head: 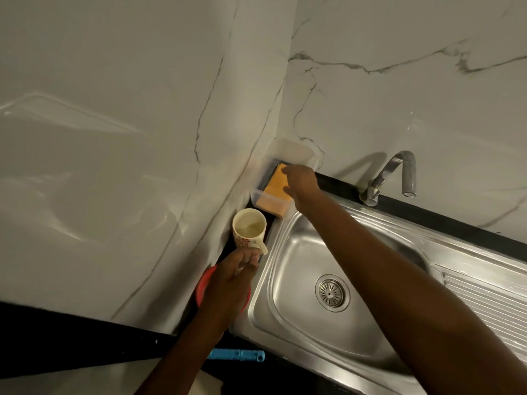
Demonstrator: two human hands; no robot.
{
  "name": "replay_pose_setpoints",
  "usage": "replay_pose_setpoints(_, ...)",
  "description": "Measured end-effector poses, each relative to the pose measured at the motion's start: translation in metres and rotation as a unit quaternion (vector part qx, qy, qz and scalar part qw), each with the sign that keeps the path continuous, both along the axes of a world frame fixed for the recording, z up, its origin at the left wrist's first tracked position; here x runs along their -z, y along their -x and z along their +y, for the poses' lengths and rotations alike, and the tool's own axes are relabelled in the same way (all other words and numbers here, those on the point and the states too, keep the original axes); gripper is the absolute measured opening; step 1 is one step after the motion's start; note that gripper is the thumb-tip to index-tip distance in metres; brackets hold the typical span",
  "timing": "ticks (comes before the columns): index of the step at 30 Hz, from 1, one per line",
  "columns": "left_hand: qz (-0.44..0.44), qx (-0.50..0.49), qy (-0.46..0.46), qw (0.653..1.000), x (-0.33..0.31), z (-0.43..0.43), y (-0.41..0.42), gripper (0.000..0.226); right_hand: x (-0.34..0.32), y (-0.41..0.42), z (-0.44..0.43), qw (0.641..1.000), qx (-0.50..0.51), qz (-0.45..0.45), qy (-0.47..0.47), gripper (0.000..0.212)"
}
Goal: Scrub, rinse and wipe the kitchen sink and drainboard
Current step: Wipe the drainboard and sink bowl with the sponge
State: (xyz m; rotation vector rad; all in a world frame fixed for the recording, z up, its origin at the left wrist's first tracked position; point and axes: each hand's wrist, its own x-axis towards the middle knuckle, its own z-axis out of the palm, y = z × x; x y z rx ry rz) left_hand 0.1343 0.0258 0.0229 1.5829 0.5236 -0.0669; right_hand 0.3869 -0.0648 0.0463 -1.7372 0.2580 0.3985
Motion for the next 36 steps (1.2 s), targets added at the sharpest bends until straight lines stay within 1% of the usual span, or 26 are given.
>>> replay_pose_setpoints(1,0.003,0.004,-0.005,1.0,0.0,0.001,0.0,0.027,0.0,-0.008,0.007,0.999,0.005,0.043,-0.019,0.037)
replay_pose_setpoints(2,0.007,0.007,-0.011,1.0,0.001,0.002,0.001,0.026,0.001,-0.015,0.013,0.998,0.002,0.068,-0.014,0.043)
replay_pose_setpoints(4,0.007,0.017,-0.023,1.0,0.002,0.004,0.003,0.025,0.007,-0.024,0.021,0.996,-0.019,0.083,0.03,0.049)
replay_pose_setpoints(7,0.004,0.027,-0.03,0.999,0.002,0.005,0.008,0.025,0.019,-0.034,0.026,0.99,-0.022,0.107,0.085,0.056)
replay_pose_setpoints(10,0.002,0.033,-0.031,0.999,0.005,0.006,0.011,0.027,0.029,-0.042,0.031,0.985,-0.038,0.119,0.117,0.049)
replay_pose_setpoints(13,0.005,0.031,-0.032,0.999,0.01,0.009,0.012,0.027,0.035,-0.047,0.036,0.984,-0.051,0.104,0.139,0.037)
replay_pose_setpoints(15,0.003,0.022,-0.023,0.999,0.012,0.011,0.011,0.025,0.039,-0.051,0.038,0.984,-0.025,0.107,0.139,0.027)
replay_pose_setpoints(16,0.004,0.023,-0.021,1.0,0.014,0.013,0.011,0.024,0.043,-0.055,0.038,0.985,-0.014,0.107,0.137,0.029)
replay_pose_setpoints(18,0.007,0.032,-0.019,0.999,0.013,0.014,0.009,0.025,0.042,-0.056,0.037,0.989,0.003,0.086,0.124,0.043)
replay_pose_setpoints(19,0.008,0.036,-0.018,0.999,0.013,0.014,0.007,0.026,0.035,-0.054,0.035,0.991,0.015,0.068,0.113,0.045)
replay_pose_setpoints(21,0.007,0.037,-0.011,0.999,0.011,0.013,0.004,0.026,0.02,-0.051,0.029,0.994,0.035,0.034,0.1,0.035)
replay_pose_setpoints(22,0.005,0.032,0.001,0.999,0.009,0.011,0.002,0.025,0.013,-0.051,0.025,0.994,0.041,0.021,0.095,0.035)
replay_pose_setpoints(24,0.002,0.022,0.034,0.999,0.004,0.007,-0.002,0.025,-0.004,-0.05,0.01,0.996,0.048,0.006,0.077,0.043)
replay_pose_setpoints(25,-0.002,0.018,0.052,0.999,0.003,0.005,-0.004,0.025,-0.012,-0.049,0.003,0.997,0.051,-0.005,0.06,0.042)
replay_pose_setpoints(28,-0.027,0.021,0.07,0.997,0.001,-0.006,-0.01,0.018,-0.04,-0.035,-0.029,0.998,0.046,-0.039,-0.024,0.027)
replay_pose_setpoints(30,-0.039,0.025,0.059,0.997,0.0,-0.014,-0.012,0.023,-0.055,-0.021,-0.056,0.996,0.026,-0.064,-0.055,0.022)
replay_pose_setpoints(31,-0.041,0.035,0.049,0.997,-0.001,-0.018,-0.013,0.023,-0.059,-0.014,-0.071,0.996,0.021,-0.074,-0.054,0.02)
replay_pose_setpoints(32,-0.041,0.047,0.038,0.997,-0.002,-0.022,-0.015,0.023,-0.059,-0.007,-0.088,0.995,0.015,-0.085,-0.049,0.023)
replay_pose_setpoints(34,-0.036,0.07,0.03,0.996,-0.002,-0.03,-0.018,0.02,-0.048,0.009,-0.121,0.992,0.004,-0.119,-0.029,0.038)
replay_pose_setpoints(36,-0.03,0.082,0.029,0.996,-0.002,-0.039,-0.021,0.02,-0.026,0.026,-0.149,0.99,0.001,-0.142,0.017,0.047)
